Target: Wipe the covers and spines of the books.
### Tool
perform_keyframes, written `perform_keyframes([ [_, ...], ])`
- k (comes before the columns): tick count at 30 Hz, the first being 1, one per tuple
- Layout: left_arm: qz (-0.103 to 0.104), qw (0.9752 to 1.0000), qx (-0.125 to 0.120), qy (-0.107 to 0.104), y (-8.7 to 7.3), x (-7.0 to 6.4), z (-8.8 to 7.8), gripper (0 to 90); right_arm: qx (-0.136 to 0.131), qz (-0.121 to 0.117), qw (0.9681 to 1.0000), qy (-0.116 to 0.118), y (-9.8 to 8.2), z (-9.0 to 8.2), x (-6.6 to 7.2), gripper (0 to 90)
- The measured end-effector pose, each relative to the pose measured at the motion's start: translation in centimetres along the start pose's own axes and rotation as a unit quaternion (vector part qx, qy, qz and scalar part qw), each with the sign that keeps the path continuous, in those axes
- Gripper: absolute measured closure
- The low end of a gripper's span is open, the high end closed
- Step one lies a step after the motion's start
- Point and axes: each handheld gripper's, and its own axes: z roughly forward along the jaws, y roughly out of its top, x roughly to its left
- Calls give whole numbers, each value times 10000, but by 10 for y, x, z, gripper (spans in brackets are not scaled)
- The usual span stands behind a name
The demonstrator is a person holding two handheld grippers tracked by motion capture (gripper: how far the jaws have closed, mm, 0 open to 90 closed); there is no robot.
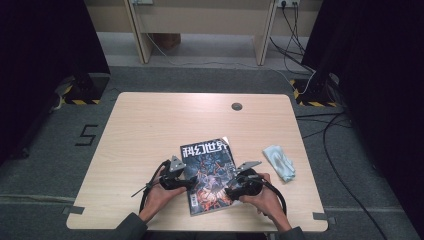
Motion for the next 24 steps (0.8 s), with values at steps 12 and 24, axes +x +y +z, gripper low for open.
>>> perform_keyframes([
  [12,-10,9997,120,-191,-3,0,-7,346,-25,25,10000,33,0,3,5,235],
  [24,371,9982,213,-429,-18,-18,-24,363,-82,28,10000,-34,0,4,8,233],
])
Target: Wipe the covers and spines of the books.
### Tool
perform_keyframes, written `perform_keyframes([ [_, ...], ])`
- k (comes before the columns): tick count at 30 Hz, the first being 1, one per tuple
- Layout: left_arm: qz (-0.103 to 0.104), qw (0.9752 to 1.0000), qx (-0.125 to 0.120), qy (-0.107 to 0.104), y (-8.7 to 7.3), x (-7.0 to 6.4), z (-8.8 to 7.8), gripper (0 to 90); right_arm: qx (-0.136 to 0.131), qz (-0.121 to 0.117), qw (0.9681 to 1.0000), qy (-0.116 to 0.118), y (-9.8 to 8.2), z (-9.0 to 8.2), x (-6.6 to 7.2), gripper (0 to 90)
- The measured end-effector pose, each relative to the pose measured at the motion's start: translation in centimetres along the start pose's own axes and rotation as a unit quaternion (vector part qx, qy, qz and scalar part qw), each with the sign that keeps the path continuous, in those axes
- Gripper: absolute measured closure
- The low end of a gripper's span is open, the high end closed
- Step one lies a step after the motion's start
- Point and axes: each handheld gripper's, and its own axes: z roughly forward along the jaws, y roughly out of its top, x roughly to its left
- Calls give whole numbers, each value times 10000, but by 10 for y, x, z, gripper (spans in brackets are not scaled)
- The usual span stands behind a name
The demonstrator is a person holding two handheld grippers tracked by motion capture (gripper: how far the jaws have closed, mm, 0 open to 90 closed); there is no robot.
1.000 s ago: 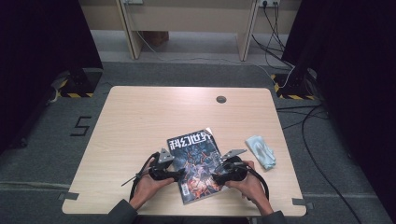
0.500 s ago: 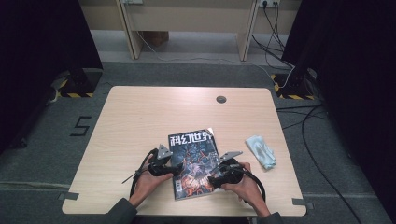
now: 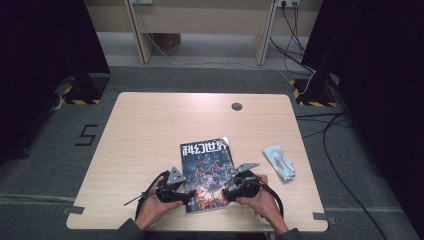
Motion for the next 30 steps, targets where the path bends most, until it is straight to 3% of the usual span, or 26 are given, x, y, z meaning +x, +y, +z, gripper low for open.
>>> perform_keyframes([
  [10,17,9997,-92,213,7,11,6,408,-103,100,9996,-239,8,6,3,227],
  [15,-119,9994,-142,286,10,18,11,403,-129,95,9995,-261,13,10,-1,224],
  [30,-265,9984,-174,472,16,36,18,380,-326,308,9987,-225,24,22,-11,219],
])
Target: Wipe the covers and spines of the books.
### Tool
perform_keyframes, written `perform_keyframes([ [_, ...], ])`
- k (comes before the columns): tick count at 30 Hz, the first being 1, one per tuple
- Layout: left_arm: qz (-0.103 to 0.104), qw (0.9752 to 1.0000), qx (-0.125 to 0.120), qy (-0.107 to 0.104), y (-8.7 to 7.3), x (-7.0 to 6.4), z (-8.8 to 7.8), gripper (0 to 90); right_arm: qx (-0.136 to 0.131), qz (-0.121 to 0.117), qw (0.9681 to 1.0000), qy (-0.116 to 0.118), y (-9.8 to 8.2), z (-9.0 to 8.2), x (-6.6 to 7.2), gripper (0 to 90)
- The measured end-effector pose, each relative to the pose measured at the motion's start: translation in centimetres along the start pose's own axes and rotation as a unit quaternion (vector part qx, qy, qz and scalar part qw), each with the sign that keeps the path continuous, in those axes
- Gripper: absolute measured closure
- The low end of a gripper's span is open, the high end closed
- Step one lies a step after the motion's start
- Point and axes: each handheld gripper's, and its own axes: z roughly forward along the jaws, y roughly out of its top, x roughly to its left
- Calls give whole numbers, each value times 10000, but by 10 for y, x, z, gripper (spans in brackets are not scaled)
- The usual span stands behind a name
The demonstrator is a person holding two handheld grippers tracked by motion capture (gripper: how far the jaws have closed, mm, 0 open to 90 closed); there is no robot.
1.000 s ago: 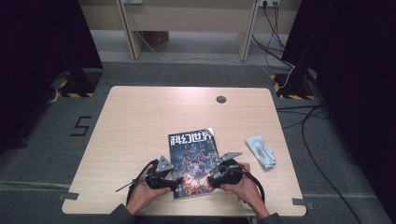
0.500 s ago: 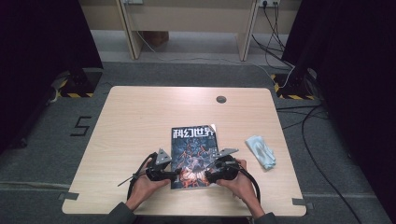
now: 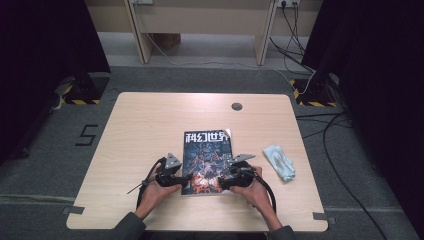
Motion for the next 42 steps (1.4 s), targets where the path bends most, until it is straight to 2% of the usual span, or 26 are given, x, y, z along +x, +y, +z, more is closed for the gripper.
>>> perform_keyframes([
  [10,-165,9998,-56,32,0,4,2,379,-61,37,10000,-19,3,4,0,218],
  [13,-147,9999,-67,47,0,4,2,377,-59,47,10000,28,3,4,-1,216],
  [17,-186,9998,-100,37,-1,5,1,333,-77,14,9999,82,3,2,-5,257],
  [18,-253,9996,-135,-7,-1,6,-1,320,-158,253,9994,200,3,-1,-9,267],
  [20,-324,9994,-146,-51,-2,7,-3,301,-282,365,9987,232,3,-4,-12,266],
  [26,-436,9986,-171,-264,-4,5,-12,270,-400,355,9981,297,2,-10,-13,271],
  [29,-385,9986,-110,-333,-6,3,-17,258,-476,255,9985,107,2,-18,-20,273],
  [32,-384,9985,-60,-391,-8,1,-21,243,-574,323,9978,22,2,-25,-26,277],
  [34,-357,9983,-37,-458,-11,-2,-24,234,-614,227,9978,-103,2,-33,-34,277],
  [35,-339,9984,-14,-461,-12,-2,-26,230,-634,316,9974,-157,1,-36,-36,272],
  [38,-302,9984,17,-475,-13,-2,-27,225,-656,315,9970,-251,0,-41,-44,260],
  [39,-262,9985,44,-486,-15,-2,-29,222,-651,362,9967,-308,-2,-45,-51,244],
  [42,-261,9984,71,-497,-17,-2,-31,208,-666,400,9964,-328,-4,-49,-57,244],
])
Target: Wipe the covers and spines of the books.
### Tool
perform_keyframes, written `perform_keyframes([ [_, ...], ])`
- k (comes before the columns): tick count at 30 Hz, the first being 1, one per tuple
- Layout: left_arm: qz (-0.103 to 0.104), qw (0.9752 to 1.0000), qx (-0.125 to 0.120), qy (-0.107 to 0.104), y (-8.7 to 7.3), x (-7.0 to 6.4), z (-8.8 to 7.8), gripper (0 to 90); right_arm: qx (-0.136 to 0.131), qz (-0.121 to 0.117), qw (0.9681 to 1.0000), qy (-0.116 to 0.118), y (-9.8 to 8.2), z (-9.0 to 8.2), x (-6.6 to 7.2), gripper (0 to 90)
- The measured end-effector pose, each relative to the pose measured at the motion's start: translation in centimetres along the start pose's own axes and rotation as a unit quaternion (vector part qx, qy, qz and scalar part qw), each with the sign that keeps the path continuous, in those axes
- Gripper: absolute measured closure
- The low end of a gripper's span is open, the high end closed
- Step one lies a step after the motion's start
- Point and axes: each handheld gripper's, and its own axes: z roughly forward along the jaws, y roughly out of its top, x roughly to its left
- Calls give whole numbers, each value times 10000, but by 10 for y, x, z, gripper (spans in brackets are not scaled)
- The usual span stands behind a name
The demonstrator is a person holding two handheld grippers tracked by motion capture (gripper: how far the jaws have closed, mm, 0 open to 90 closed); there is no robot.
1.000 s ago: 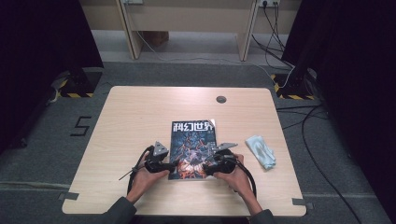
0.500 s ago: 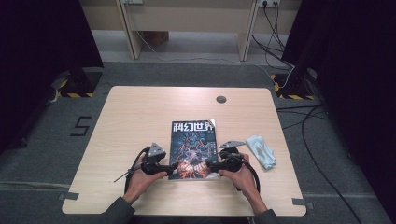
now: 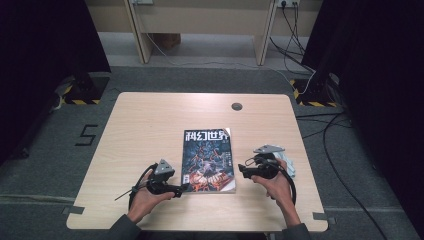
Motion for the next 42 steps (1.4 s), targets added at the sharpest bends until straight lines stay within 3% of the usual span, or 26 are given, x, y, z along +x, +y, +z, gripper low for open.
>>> perform_keyframes([
  [3,7,10000,79,-11,-7,2,-5,205,-9,89,9995,-289,-1,-9,-15,269],
  [11,1,10000,72,-1,-15,4,-15,201,-162,321,9979,-541,-5,-27,-42,334],
  [12,6,10000,74,0,-17,3,-18,201,-153,287,9968,-725,-7,-31,-50,363],
  [13,6,10000,74,0,-17,3,-18,201,-153,287,9968,-725,-7,-31,-50,363],
  [14,17,10000,71,13,-19,3,-21,201,-66,253,9948,-984,-9,-34,-57,384],
  [19,21,10000,95,-1,-23,1,-24,201,139,345,9918,-1222,-16,-34,-69,429],
  [20,47,9999,122,27,-24,2,-24,201,328,247,9898,-1363,-18,-33,-72,448],
  [23,113,9997,209,99,-25,4,-24,194,361,240,9896,-1370,-20,-31,-74,475],
  [27,139,9993,320,114,-26,8,-22,194,648,324,9878,-1381,-26,-20,-81,553],
  [29,147,9992,364,80,-26,9,-21,194,740,263,9883,-1309,-28,-16,-83,568],
  [36,249,9986,433,178,-27,11,-20,189,581,207,9918,-1118,-22,-2,-77,599],
  [42,415,9978,442,281,-28,12,-19,186,541,17,9936,-993,-11,12,-66,601],
])
